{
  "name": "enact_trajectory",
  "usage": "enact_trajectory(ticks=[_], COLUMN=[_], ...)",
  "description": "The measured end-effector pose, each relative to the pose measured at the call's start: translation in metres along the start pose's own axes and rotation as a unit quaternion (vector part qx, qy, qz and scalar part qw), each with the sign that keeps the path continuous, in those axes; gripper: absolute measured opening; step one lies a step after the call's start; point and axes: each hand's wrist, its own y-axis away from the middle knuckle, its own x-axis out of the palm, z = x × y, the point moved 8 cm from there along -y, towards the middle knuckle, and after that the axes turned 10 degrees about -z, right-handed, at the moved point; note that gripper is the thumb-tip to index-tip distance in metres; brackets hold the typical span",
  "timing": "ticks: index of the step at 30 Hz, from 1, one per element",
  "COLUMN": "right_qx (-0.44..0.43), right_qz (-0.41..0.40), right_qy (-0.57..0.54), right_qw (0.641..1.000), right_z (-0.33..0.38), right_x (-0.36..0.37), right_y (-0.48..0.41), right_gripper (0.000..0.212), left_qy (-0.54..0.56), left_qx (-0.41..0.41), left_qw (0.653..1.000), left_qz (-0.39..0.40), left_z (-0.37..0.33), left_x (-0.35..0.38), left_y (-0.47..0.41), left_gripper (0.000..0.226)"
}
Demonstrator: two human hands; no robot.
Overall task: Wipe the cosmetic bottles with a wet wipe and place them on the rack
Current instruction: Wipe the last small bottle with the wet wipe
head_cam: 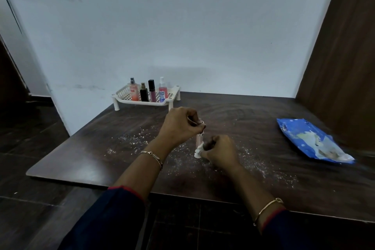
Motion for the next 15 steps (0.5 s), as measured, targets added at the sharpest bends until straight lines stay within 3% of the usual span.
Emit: enact_trajectory(ticks=[9,15], right_qx=[-0.007,0.010], right_qz=[-0.035,0.055], right_qy=[-0.224,-0.149], right_qw=[0.974,0.987], right_z=[0.014,-0.005], right_x=[-0.017,0.000], right_y=[-0.003,-0.003], right_gripper=[0.016,0.020], left_qy=[0.024,0.072], left_qx=[-0.008,-0.044], left_qw=[1.000,0.996], left_qz=[0.003,0.015], left_z=[0.002,0.005], left_x=[0.000,0.006], left_y=[-0.001,0.002], left_gripper=[0.014,0.015])
